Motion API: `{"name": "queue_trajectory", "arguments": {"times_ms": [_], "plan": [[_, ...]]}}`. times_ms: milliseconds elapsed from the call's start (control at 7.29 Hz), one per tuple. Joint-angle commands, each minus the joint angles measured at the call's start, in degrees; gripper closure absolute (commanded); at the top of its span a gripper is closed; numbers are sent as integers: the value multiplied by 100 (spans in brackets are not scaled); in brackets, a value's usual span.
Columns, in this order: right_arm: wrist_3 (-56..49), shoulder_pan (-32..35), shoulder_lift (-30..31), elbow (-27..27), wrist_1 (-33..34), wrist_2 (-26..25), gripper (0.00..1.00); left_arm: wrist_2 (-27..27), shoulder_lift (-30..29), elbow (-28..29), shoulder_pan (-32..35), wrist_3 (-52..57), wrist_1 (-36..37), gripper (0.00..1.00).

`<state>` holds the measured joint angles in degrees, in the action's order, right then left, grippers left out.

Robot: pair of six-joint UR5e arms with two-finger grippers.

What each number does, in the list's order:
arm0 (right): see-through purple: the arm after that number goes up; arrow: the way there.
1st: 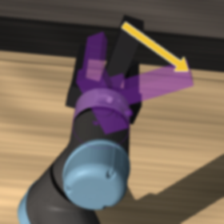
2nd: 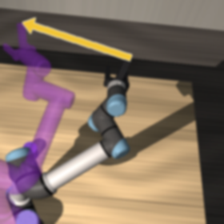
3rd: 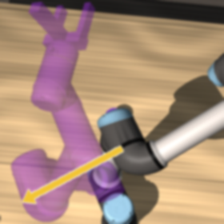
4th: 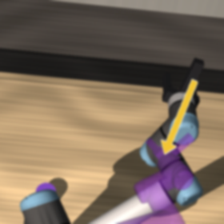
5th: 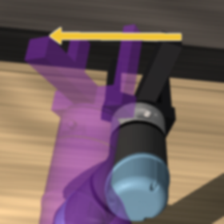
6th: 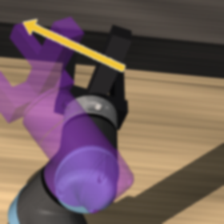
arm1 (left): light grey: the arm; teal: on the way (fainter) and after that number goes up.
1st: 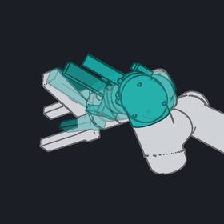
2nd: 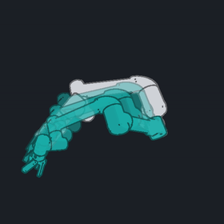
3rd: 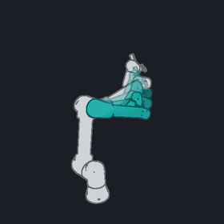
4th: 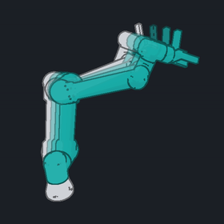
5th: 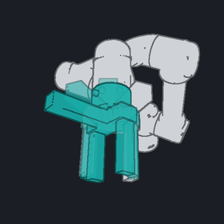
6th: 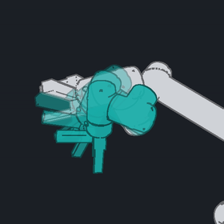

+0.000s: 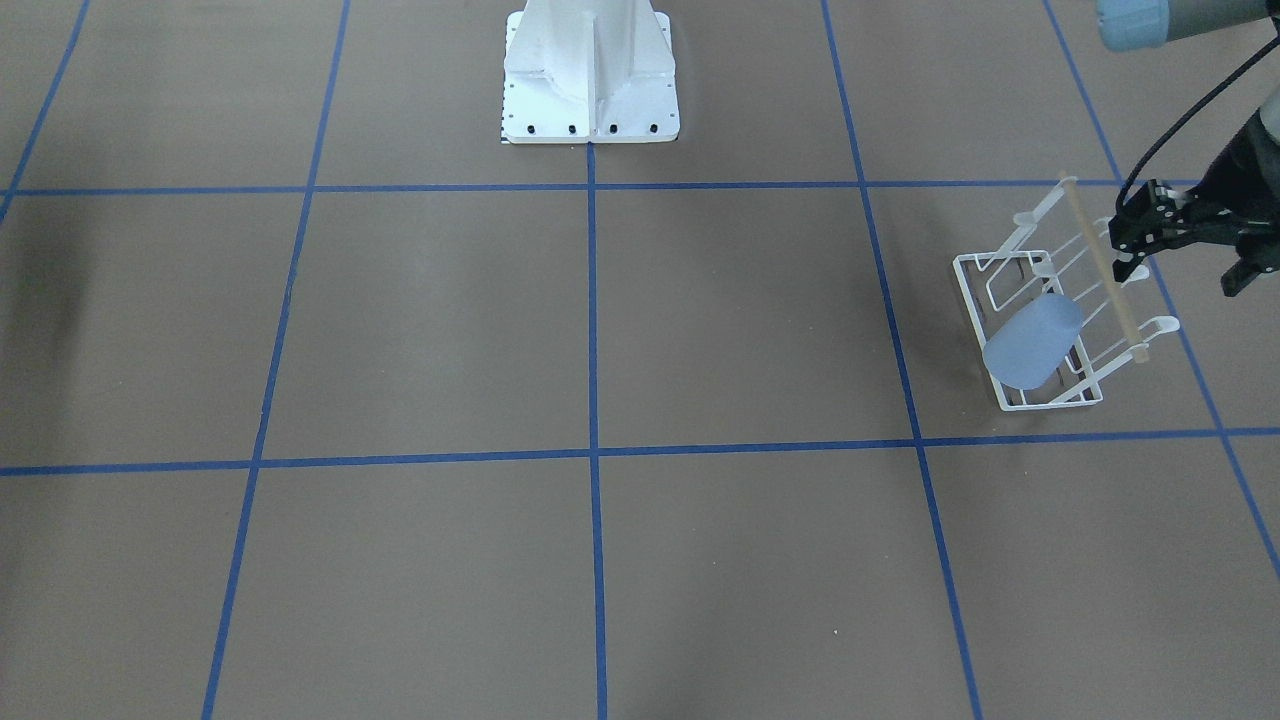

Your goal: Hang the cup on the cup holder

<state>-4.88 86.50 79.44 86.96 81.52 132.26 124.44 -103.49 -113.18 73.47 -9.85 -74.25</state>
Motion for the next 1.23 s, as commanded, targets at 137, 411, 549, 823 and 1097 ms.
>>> {"name": "queue_trajectory", "arguments": {"times_ms": [137, 411, 549, 823, 1097], "plan": [[-1164, 341, -473, 14, 1594, -482, 0, 324, 365, 391, 308, 273, -342, 2], [-1165, 385, -464, 355, 2180, -455, 0, 695, 969, 1031, 484, 291, -1681, 2], [-1147, 385, -421, 609, 2454, -429, 0, 696, 1050, 1217, 597, 291, -1907, 2], [-1147, 377, -10, 1250, 2764, -438, 0, 705, 1156, 1193, 817, 317, -1822, 2], [-1164, 359, 247, 844, 2659, -447, 0, 844, 1060, 1350, 992, 317, -1447, 2]]}}
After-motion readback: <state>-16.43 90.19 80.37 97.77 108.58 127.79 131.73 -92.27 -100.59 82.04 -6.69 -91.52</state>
